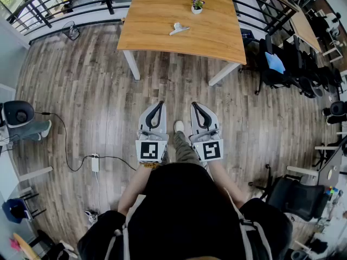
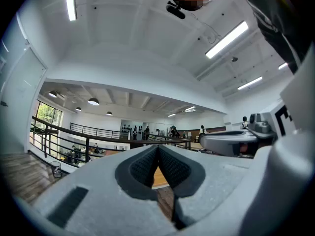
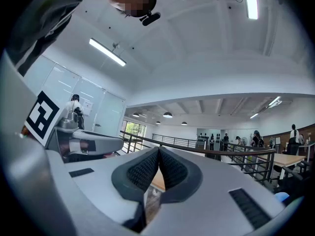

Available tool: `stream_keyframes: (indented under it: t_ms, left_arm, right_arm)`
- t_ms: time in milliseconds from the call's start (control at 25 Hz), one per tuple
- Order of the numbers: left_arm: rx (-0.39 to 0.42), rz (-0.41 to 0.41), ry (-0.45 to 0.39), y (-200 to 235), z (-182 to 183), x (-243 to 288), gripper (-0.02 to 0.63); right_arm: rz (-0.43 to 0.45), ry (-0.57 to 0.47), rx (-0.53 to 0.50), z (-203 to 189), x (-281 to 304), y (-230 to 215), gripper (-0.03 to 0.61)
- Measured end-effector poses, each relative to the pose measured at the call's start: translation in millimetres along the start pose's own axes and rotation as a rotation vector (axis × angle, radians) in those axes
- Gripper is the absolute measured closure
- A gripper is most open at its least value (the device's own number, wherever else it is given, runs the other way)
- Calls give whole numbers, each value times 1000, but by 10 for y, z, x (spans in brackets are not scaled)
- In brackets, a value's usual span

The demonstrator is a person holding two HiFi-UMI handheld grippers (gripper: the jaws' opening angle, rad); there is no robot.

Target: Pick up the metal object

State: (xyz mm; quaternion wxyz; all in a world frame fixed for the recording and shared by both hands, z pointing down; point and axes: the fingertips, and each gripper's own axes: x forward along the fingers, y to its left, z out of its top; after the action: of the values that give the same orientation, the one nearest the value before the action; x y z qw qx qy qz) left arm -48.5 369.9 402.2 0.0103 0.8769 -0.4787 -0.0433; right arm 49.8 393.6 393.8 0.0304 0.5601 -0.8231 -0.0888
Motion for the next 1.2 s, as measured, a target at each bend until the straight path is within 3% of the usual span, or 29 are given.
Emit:
stream_keyframes:
  t_ms: [440, 1200]
  left_arm:
    - [24, -19, 12, -51, -61, 15, 603]
    - [31, 50, 23, 68, -21, 813, 603]
  right_arm:
    - [6, 12, 17, -13, -18, -117, 557]
    - [81, 45, 34, -226, 622, -761, 560]
